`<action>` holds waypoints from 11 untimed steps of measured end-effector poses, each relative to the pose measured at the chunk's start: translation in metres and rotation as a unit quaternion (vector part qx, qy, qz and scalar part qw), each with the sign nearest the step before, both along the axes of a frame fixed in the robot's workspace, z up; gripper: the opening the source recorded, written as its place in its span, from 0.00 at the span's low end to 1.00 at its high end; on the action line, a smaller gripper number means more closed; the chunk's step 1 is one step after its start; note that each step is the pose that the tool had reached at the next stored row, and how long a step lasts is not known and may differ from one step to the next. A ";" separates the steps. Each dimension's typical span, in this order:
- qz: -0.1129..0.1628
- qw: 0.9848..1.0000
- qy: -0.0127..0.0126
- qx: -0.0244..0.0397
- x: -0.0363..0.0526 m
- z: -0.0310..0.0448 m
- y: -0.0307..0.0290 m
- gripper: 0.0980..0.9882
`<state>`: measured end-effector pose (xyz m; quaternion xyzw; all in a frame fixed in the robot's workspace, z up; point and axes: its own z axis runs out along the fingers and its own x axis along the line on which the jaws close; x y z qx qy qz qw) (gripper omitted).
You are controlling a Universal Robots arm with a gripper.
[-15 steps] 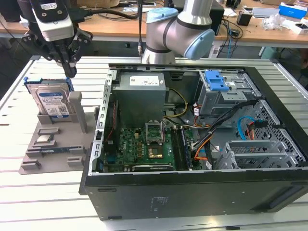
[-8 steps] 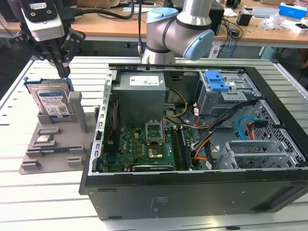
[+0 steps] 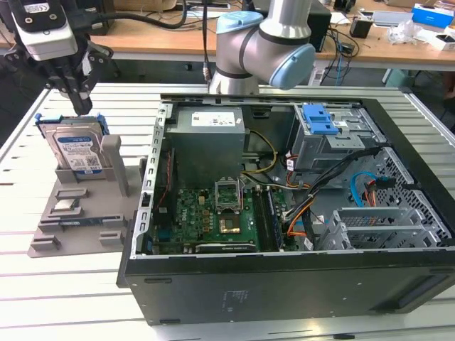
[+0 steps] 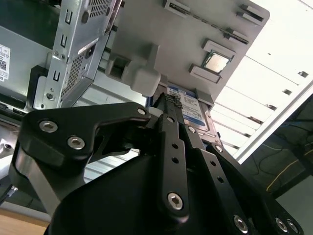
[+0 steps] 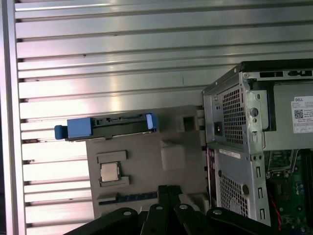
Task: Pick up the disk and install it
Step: 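Reach for the disk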
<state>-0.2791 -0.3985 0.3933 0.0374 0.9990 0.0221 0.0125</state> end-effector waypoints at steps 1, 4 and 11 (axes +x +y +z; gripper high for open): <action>0.000 1.000 0.000 0.000 -0.0010 0.0000 0.0000 0.01; 0.000 1.000 0.000 0.000 -0.0044 0.0000 0.0000 0.01; 0.000 1.000 0.000 0.000 -0.0123 0.0000 0.0000 0.01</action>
